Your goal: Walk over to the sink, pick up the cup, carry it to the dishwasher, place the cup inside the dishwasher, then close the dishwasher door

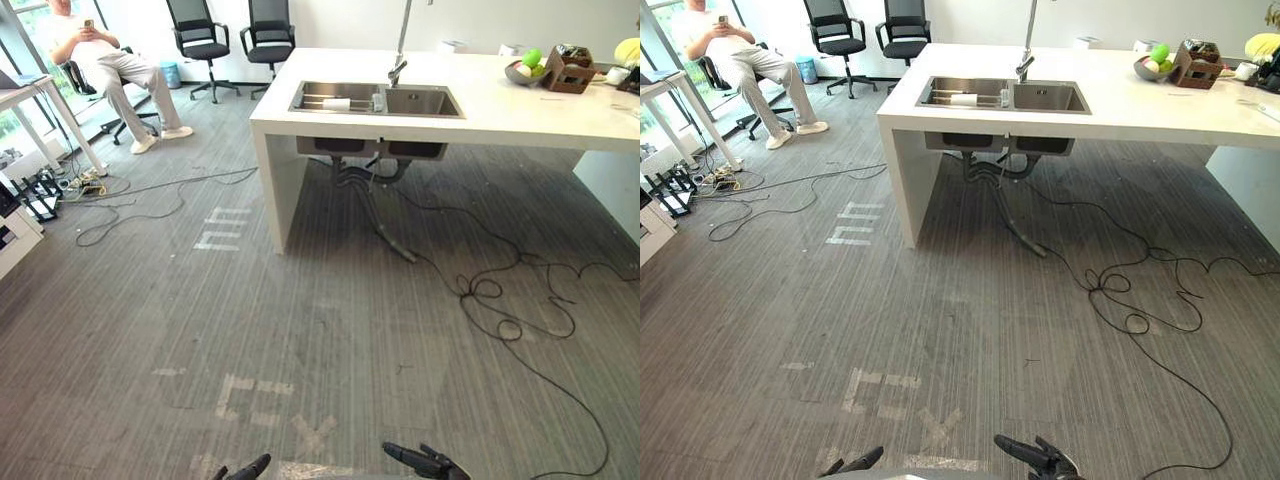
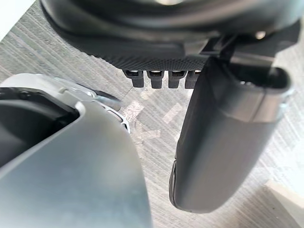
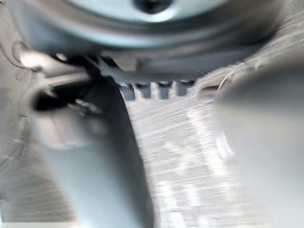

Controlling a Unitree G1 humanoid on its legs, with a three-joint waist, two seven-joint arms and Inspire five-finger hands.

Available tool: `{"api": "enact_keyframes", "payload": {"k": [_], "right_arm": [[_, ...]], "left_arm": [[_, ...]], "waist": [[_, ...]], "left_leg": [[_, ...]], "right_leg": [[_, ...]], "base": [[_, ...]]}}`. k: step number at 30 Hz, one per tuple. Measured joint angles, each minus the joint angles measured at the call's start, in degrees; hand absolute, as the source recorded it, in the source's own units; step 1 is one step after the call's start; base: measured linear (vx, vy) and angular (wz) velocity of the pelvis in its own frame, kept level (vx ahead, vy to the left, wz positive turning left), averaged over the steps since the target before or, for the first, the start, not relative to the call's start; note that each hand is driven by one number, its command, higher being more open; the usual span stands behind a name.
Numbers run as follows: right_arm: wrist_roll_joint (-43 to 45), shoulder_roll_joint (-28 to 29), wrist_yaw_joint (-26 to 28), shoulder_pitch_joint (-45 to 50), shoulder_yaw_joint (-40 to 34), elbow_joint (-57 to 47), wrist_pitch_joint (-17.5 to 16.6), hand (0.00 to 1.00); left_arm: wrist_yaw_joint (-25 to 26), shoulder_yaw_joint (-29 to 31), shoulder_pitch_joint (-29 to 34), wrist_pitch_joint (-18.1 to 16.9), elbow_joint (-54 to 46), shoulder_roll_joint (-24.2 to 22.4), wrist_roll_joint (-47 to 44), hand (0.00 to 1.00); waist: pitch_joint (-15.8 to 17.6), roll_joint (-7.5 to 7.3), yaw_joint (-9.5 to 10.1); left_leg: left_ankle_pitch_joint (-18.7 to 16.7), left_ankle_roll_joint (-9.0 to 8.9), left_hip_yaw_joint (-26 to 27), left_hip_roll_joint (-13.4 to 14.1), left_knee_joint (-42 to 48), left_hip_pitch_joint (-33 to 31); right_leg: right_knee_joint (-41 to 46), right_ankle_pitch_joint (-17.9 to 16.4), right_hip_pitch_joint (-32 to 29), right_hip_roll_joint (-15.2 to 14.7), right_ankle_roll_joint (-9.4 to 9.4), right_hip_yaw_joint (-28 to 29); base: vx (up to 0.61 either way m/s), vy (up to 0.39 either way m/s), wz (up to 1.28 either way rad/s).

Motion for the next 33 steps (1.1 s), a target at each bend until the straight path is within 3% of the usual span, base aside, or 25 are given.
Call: {"api": "enact_keyframes", "payload": {"k": [5,7,9,11,12,13,15,17,18,20,22,24,26,27,28,29,30,31,32,33], "right_arm": [[1.02,0.14,1.31,0.11,0.22,0.26,-2.0,1.0],[1.3,-0.14,2.82,0.0,0.22,0.03,-2.55,1.0],[4.0,-0.38,3.83,0.06,0.43,-1.67,-3.68,1.0],[6.28,-1.35,4.24,0.1,1.57,-3.85,-4.6,1.0],[7.9,-1.39,4.73,0.14,2.09,-5.11,-5.68,1.0],[8.86,-1.24,4.91,0.17,2.38,-5.4,-6.15,1.0],[12.46,-0.71,5.28,0.27,3.06,-5.53,-6.72,1.0],[15.13,-0.58,6.06,0.16,2.99,-5.73,-7.22,1.0],[16.3,-0.55,6.45,-0.01,2.93,-5.75,-7.59,1.0],[18.38,0.27,7.08,-0.09,2.81,-5.85,-8.02,1.0],[18.76,0.88,7.79,0.37,2.2,-7.3,-8.11,1.0],[18.92,1.17,8.02,1.63,1.73,-9.12,-8.28,1.0],[19.33,1.41,8.27,2.46,0.13,-10.3,-8.45,1.0],[20.71,1.26,9.03,2.88,-0.53,-11.26,-8.66,1.0],[21.04,0.85,9.31,3.03,-0.52,-11.82,-8.65,1.0],[21.03,0.85,9.23,2.72,-0.55,-11.35,-8.49,1.0],[20.92,1.16,9.1,1.65,-0.49,-9.95,-7.87,1.0],[20.92,1.13,9.1,1.57,-0.49,-9.64,-7.51,1.0],[20.89,0.9,9.11,1.72,-0.42,-9.39,-6.75,1.0],[20.91,0.67,9.05,1.87,-0.33,-9.12,-6.16,1.0]], "left_arm": [[0.92,-0.66,-0.31,-2.5,-0.02,-0.47,-0.91,1.0],[1.26,-0.67,-0.78,-3.68,-0.24,-1.07,-0.88,1.0],[2.51,-1.18,-1.32,-6.91,-1.17,-1.34,-0.77,1.0],[5.54,-2.41,-1.57,-10.3,-1.76,-2.26,-0.75,1.0],[7.88,-2.49,-1.6,-11.95,-2.47,-2.4,-0.87,1.0],[9.28,-2.44,-1.51,-12.38,-2.84,-2.38,-0.91,1.0],[13.73,-1.67,-1.18,-13.98,-3.13,-3.09,-0.71,1.0],[16.34,-0.35,-1.36,-15.57,-3.17,-3.98,0.65,1.0],[17.08,0.53,-1.46,-15.99,-3.26,-4.37,0.93,1.0],[17.85,1.67,-1.47,-16.51,-3.74,-4.7,0.94,1.0],[18.53,2.46,-1.46,-16.54,-4.85,-5.52,1.05,1.0],[19.52,4.5,-1.51,-16.8,-7.49,-6.83,1.82,1.0],[19.58,5.96,-2.29,-17.19,-8.9,-7.68,3.8,1.0],[19.59,6.42,-2.68,-17.84,-8.92,-8.34,4.63,1.0],[19.59,7.27,-2.49,-18.48,-8.85,-8.98,6.27,1.0],[19.47,7.28,-2.34,-18.53,-8.56,-8.78,7.05,1.0],[19.43,7.26,-2.48,-18.53,-8.17,-8.77,9.44,1.0],[19.48,7.11,-2.61,-18.54,-8.02,-8.87,10.68,1.0],[19.3,5.87,-2.69,-18.53,-7.57,-8.82,12.98,1.0],[19.21,4.8,-2.59,-18.55,-7.47,-8.77,14.52,1.0]], "waist": [[0.48,0.02,-0.16],[1.04,0.36,-0.2],[2.27,-0.09,-0.98],[3.65,-0.03,-1.03],[4.47,-0.25,-1.22],[4.84,-0.61,-1.43],[5.1,-1.11,-1.73],[5.66,-0.99,-2.07],[6.03,-0.87,-2.38],[7.11,-0.81,-2.33],[7.59,-1.34,-2.2],[7.79,-1.61,-2.07],[7.88,-0.97,-2.06],[7.16,0.49,-3.1],[6.35,1.82,-3.81],[6.15,2.18,-3.64],[5.99,2.0,-3.14],[5.91,2.03,-3.11],[5.91,2.06,-3.14],[5.94,2.33,-3.02]], "left_leg": [[-0.08,0.13,-0.18,-0.6,0.0,0.04],[-0.2,0.45,-0.67,-0.73,0.01,0.2],[-1.05,1.4,-2.21,-1.67,0.03,0.72],[-1.48,2.31,-2.6,-2.44,0.14,1.42],[-1.58,3.71,-3.19,-3.14,0.17,2.37],[-1.74,3.97,-3.51,-3.42,0.18,2.93],[-2.47,4.62,-4.93,-3.25,0.31,4.18],[-3.03,4.61,-6.15,-2.52,0.65,4.27],[-3.63,4.3,-6.58,-1.73,1.03,4.39],[-6.22,2.93,-6.75,0.49,2.98,5.49],[-9.73,1.62,-6.74,0.94,6.08,6.97],[-15.03,-0.07,-7.34,0.87,10.99,8.55],[-19.96,-0.79,-8.65,1.49,13.69,9.97],[-21.84,-1.11,-9.95,3.35,13.47,11.02],[-23.17,-0.75,-10.56,5.73,12.76,13.16],[-22.66,-1.49,-10.94,6.58,14.27,13.52],[-21.97,-1.74,-11.28,8.04,21.32,11.68],[-21.04,-2.38,-11.77,8.69,26.58,9.86],[-16.64,-4.04,-13.53,9.51,38.38,5.68],[-9.94,-6.45,-14.12,10.77,50.9,0.89]], "right_leg": [[0.2,0.04,0.01,-0.36,0.22,-0.07],[4.18,-1.94,-1.32,-1.22,0.65,-0.46],[16.71,-7.64,-5.3,-4.76,2.31,-1.2],[30.22,-9.07,-10.96,-7.9,2.53,-0.23],[38.26,-9.34,-14.2,-9.92,1.92,0.39],[40.66,-9.76,-14.97,-10.53,1.67,1.09],[40.4,-12.47,-16.48,-9.59,1.6,1.71],[35.36,-12.46,-18.2,-7.84,1.46,1.21],[31.79,-11.99,-19.01,-6.6,1.25,0.77],[19.69,-5.76,-20.39,-3.57,1.28,0.35],[12.5,-1.1,-21.21,-3.36,1.58,0.24],[12.74,-0.9,-21.37,-4.29,1.26,0.9],[16.79,1.84,-21.87,-4.5,-2.49,2.45],[23.26,1.9,-23.74,-3.88,-3.17,1.54],[28.9,-2.63,-24.78,-2.41,-5.96,0.65],[30.78,-4.99,-24.93,-1.44,-6.53,0.56],[32.89,-8.22,-24.33,0.15,-7.27,0.84],[33.14,-9.24,-23.42,0.82,-7.38,0.83],[32.43,-11.07,-20.71,1.9,-8.15,1.04],[29.6,-12.1,-16.75,3.53,-8.98,1.71]], "base": [[0.0,0.006,0.01],[-0.02,0.035,0.15],[-0.01,0.068,0.31],[-0.02,0.115,0.18],[0.0,0.118,0.19],[0.05,0.072,0.26],[0.12,0.023,0.34],[0.17,-0.023,0.3],[0.21,-0.055,0.22],[0.25,-0.076,0.12],[0.32,-0.137,0.04],[0.43,-0.197,0.14],[0.54,-0.245,0.34],[0.6,-0.281,0.46],[0.74,-0.328,0.36],[0.64,-0.294,-0.12],[0.64,-0.323,-0.29],[0.63,-0.328,-0.28],[0.76,-0.339,-0.19],[0.63,-0.216,-0.2]]}}
